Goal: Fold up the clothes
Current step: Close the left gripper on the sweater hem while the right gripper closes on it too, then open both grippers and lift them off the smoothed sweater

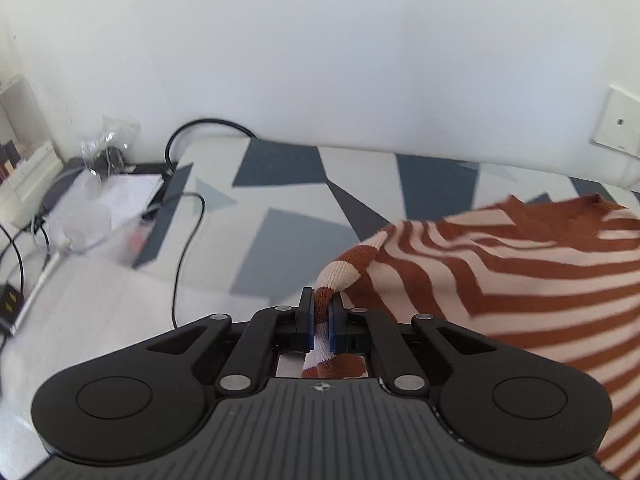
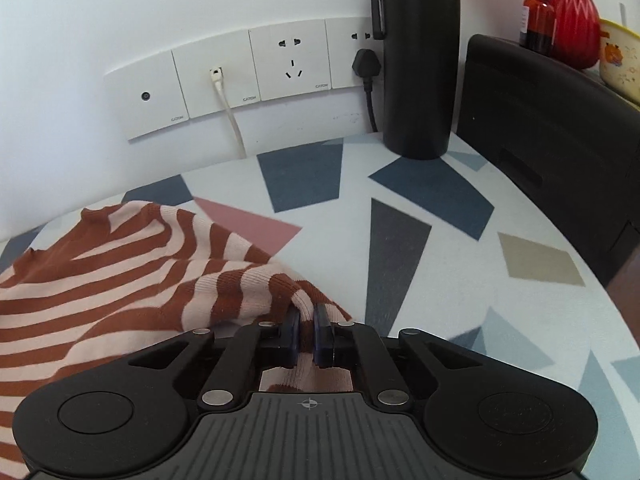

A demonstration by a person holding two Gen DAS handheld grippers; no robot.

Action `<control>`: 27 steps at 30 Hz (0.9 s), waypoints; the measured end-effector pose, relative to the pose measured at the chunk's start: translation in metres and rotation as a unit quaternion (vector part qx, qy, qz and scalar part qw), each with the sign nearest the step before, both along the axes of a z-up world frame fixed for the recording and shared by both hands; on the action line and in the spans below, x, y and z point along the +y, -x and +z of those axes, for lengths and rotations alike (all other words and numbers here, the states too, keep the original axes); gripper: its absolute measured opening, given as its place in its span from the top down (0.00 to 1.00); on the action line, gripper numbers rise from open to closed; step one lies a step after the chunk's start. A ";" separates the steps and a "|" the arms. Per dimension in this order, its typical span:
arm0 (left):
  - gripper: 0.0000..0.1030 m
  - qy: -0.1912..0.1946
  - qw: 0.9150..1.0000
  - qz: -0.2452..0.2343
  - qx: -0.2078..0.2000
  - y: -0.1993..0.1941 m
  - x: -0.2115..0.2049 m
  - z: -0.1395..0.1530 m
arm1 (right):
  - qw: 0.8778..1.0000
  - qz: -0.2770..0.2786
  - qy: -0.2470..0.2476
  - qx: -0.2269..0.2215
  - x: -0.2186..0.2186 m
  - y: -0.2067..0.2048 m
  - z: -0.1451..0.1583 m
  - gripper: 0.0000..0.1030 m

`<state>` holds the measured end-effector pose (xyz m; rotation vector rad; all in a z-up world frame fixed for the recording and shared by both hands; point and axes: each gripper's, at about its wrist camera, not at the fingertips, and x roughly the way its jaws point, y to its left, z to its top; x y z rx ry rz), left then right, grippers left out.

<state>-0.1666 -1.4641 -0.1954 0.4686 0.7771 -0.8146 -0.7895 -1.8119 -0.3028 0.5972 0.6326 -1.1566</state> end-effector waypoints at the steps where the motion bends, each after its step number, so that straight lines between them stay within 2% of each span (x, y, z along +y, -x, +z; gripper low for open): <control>1: 0.94 -0.014 1.000 -0.005 0.000 -0.002 -0.007 -0.006 | 1.000 0.006 -0.006 0.010 -0.003 -0.003 -0.002 0.94; 3: 0.93 -0.041 0.999 -0.016 0.000 -0.005 -0.020 -0.018 | 0.998 0.029 -0.032 0.044 -0.008 -0.015 0.000 0.89; 4: 0.91 -0.054 0.998 -0.020 -0.003 -0.004 -0.025 -0.024 | 0.998 0.039 -0.023 0.050 -0.006 -0.019 0.007 0.87; 5: 0.87 -0.059 0.998 -0.024 -0.009 0.000 -0.025 -0.027 | 0.997 0.050 -0.014 0.054 -0.003 -0.023 0.013 0.73; 6: 0.84 -0.060 0.998 -0.029 -0.014 0.005 -0.025 -0.028 | 0.997 0.063 -0.004 0.045 -0.001 -0.026 0.021 0.64; 7: 0.74 -0.061 0.997 -0.033 -0.020 0.010 -0.024 -0.030 | 0.997 0.073 0.007 0.034 0.000 -0.029 0.027 0.62; 8: 0.63 -0.057 0.997 -0.042 -0.020 0.016 -0.023 -0.030 | 0.996 0.084 0.015 0.025 0.000 -0.032 0.032 0.61; 10: 0.53 -0.047 0.997 -0.065 -0.024 0.030 -0.021 -0.029 | 0.994 0.101 0.023 0.022 -0.005 -0.042 0.036 0.61; 14: 0.52 -0.044 0.993 -0.096 -0.059 0.054 -0.026 -0.022 | 0.992 0.117 0.032 0.031 -0.022 -0.073 0.025 0.61; 19: 0.52 0.015 0.998 -0.053 -0.027 0.057 -0.024 -0.006 | 0.990 0.134 0.028 0.034 -0.049 -0.109 0.006 0.62; 21: 0.50 0.030 0.998 -0.037 -0.032 0.059 -0.020 -0.001 | 0.989 0.138 0.024 0.047 -0.059 -0.122 -0.004 0.64; 22: 0.49 0.033 0.998 -0.031 -0.033 0.058 -0.019 -0.001 | 0.988 0.141 0.020 0.052 -0.062 -0.126 -0.008 0.69; 23: 0.47 0.035 0.999 -0.026 -0.033 0.057 -0.017 0.000 | 0.989 0.143 0.016 0.045 -0.065 -0.128 -0.011 0.87; 24: 0.46 0.036 0.999 -0.021 -0.033 0.056 -0.015 0.000 | 0.989 0.144 0.012 0.039 -0.067 -0.129 -0.014 0.94; 27: 0.46 0.026 0.999 -0.015 -0.027 0.053 -0.009 -0.006 | 0.989 0.143 0.021 0.039 -0.072 -0.131 -0.017 1.00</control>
